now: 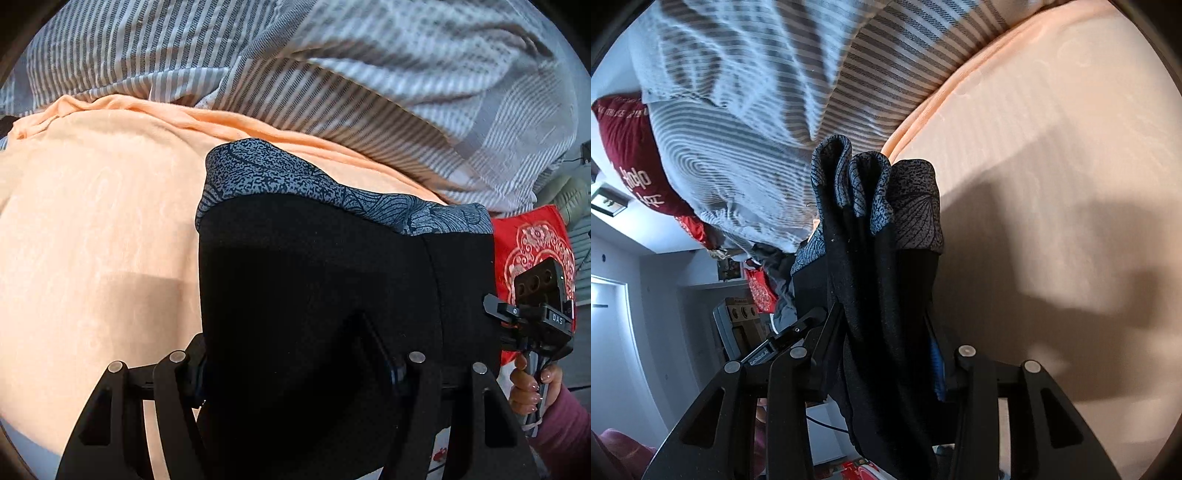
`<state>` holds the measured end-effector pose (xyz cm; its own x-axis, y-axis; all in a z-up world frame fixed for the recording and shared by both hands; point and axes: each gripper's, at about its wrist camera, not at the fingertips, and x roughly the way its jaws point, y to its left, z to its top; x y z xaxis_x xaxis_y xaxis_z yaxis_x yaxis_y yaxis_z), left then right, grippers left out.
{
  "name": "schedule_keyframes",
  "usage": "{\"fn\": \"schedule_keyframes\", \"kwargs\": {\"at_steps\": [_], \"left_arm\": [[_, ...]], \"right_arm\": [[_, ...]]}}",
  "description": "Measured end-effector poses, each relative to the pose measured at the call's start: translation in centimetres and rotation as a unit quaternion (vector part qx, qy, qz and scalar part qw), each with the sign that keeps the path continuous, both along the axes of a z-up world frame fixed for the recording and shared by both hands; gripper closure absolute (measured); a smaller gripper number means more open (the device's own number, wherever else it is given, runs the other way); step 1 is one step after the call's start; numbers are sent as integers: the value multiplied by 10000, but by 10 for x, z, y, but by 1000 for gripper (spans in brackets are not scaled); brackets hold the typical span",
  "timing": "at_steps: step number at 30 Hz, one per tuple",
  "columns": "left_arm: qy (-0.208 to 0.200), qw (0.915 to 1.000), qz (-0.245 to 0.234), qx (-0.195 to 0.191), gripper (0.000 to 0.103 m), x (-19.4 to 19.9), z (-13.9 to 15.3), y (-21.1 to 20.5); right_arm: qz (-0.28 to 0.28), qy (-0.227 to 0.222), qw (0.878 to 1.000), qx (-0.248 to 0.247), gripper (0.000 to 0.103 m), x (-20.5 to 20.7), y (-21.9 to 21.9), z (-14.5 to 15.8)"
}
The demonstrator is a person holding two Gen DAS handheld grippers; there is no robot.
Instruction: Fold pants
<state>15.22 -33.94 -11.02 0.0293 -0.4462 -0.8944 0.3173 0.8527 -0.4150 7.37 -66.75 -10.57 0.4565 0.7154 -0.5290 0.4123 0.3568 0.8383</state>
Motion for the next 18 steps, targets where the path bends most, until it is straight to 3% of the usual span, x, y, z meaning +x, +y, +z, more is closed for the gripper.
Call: {"fn": "schedule_keyframes", "kwargs": {"at_steps": [5, 10, 12, 15, 18], "left_arm": [[127, 9997, -159, 120, 34, -21, -12, 1], [215, 9984, -233, 464, 34, -33, -48, 7], [77, 9990, -155, 412, 31, -37, -51, 12], [-101, 9976, -79, 676, 15, -39, -53, 14], [-215, 9956, -75, 908, 15, -40, -46, 16]], "right_arm": [[-121, 105, 9998, -65, 60, -27, 4, -1], [-188, 347, 9984, -414, 60, -43, 13, -20], [-93, 507, 9951, -840, 59, -48, 19, -27], [-96, 620, 9874, -1455, 52, -51, 25, -26], [-19, 766, 9713, -2254, 47, -49, 34, -14]]}}
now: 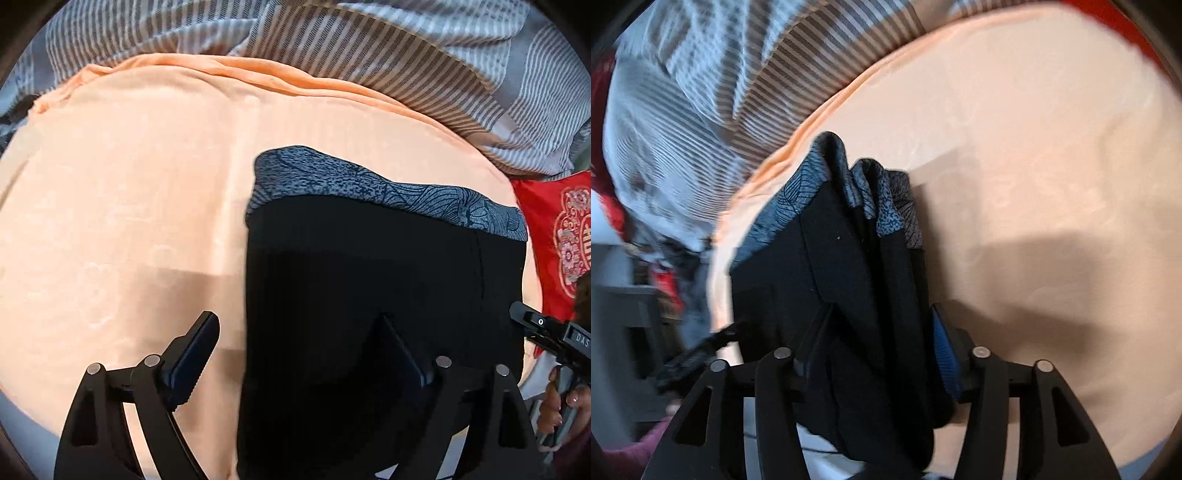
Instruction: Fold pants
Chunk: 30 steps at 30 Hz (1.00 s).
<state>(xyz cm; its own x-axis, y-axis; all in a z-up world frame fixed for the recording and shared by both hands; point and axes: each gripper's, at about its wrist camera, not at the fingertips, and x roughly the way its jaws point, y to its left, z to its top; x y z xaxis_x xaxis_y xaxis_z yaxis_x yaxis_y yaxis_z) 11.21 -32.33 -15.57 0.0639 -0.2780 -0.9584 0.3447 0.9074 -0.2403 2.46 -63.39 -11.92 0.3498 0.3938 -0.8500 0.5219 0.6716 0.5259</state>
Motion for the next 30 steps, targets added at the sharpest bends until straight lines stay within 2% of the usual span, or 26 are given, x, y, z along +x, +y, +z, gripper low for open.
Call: {"fn": "schedule_keyframes", "kwargs": {"at_steps": [3, 6, 9, 12, 13, 14, 19, 24, 28, 30], "left_arm": [[-274, 9987, -173, 390, 15, -6, 11, 2], [-480, 9959, -301, 707, 15, -15, 23, 5], [-525, 9936, -345, 943, 14, -27, 32, 8], [-533, 9922, -388, 1055, 14, -39, 40, 7], [-496, 9922, -404, 1072, 1, -43, 41, 5], [-468, 9920, -405, 1103, 0, -48, 43, 3], [-374, 9918, -488, 1124, 0, -67, 48, -8], [-320, 9907, -577, 1189, 0, -80, 52, -17], [-327, 9906, -553, 1210, 0, -89, 59, -20], [-326, 9905, -545, 1218, 0, -91, 63, -22]], "right_arm": [[245, 283, 9962, -789, 37, 3, 10, 14], [307, 521, 9910, -1191, 36, 1, 16, 25], [240, 644, 9887, -1333, 35, -5, 21, 37], [168, 625, 9874, -1443, 28, -15, 33, 55], [191, 610, 9868, -1487, 25, -18, 39, 61], [208, 595, 9862, -1531, 24, -19, 44, 65], [457, 585, 9810, -1793, 21, -25, 75, 91], [530, 696, 9789, -1849, 18, -28, 92, 97], [538, 757, 9772, -1907, 0, -31, 99, 102], [565, 774, 9763, -1938, 0, -31, 103, 104]]}}
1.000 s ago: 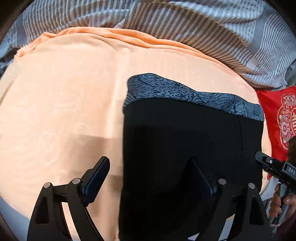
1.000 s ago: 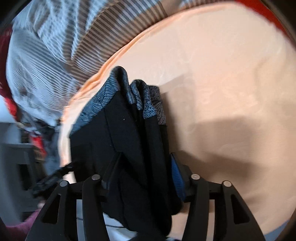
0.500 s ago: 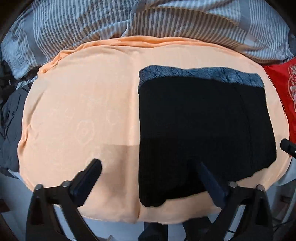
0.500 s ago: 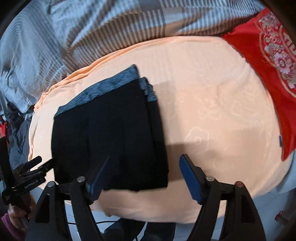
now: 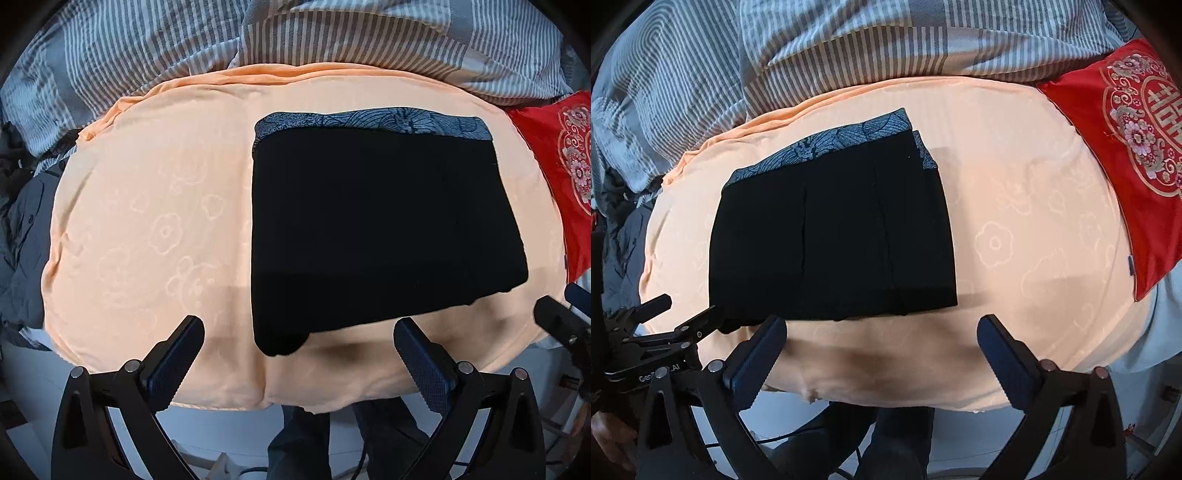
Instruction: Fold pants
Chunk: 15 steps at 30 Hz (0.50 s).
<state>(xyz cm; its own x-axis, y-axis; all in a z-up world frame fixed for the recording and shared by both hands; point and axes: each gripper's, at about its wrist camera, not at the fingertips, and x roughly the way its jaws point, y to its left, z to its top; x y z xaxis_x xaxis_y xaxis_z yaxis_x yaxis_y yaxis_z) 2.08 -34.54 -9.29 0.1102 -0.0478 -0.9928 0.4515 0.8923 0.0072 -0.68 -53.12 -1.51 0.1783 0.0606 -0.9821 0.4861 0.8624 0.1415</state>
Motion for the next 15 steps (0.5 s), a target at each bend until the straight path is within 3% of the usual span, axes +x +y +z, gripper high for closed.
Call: {"fn": "schedule_keyframes", "kwargs": {"at_steps": [15], "left_arm": [[1, 9997, 39, 225, 0, -19, 19, 3]], "right_arm": [[66, 244, 9997, -56, 0, -7, 17, 20]]}}
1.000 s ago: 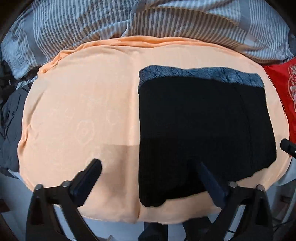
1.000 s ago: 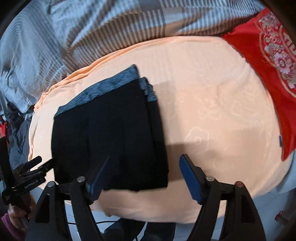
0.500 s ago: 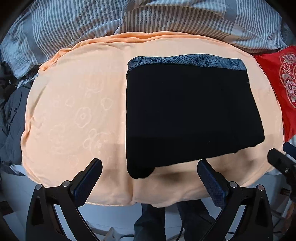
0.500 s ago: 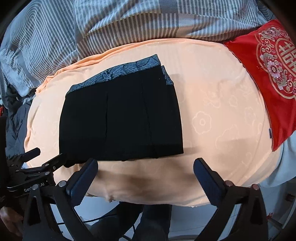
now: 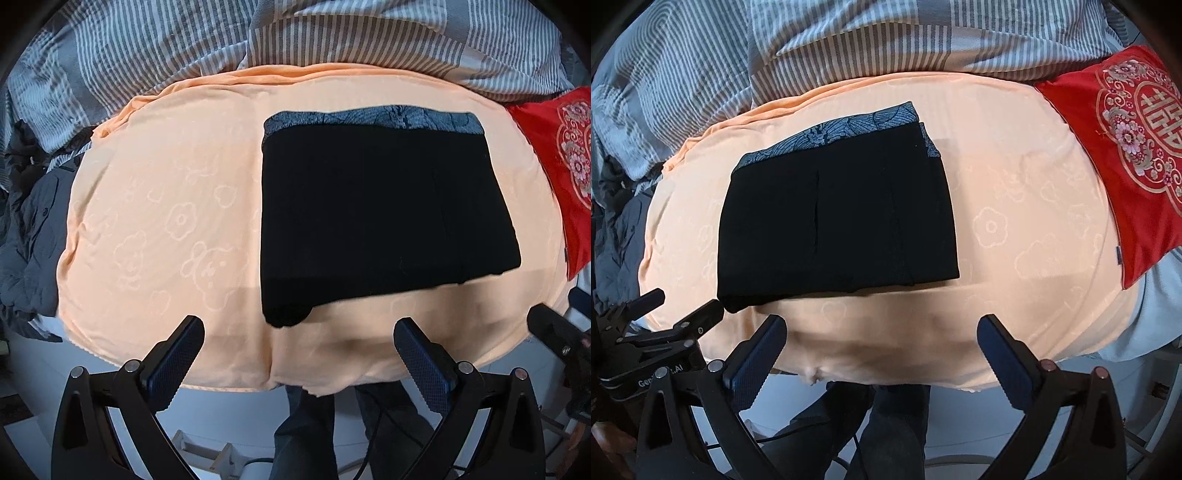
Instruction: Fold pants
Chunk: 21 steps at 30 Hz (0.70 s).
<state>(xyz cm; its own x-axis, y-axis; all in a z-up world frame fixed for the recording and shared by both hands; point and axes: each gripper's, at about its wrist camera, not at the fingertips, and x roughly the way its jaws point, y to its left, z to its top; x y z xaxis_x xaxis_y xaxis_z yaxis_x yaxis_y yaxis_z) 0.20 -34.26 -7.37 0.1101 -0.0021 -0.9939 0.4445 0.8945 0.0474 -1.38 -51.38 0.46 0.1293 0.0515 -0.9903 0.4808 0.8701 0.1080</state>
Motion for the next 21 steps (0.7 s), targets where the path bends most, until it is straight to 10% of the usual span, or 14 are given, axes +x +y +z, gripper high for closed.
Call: {"fn": "schedule_keyframes", "kwargs": {"at_steps": [21], "left_arm": [[83, 9994, -323, 39, 0, -16, 26, 7]], "right_arm": [[-94, 87, 9999, -41, 0, -2, 7, 24]]}}
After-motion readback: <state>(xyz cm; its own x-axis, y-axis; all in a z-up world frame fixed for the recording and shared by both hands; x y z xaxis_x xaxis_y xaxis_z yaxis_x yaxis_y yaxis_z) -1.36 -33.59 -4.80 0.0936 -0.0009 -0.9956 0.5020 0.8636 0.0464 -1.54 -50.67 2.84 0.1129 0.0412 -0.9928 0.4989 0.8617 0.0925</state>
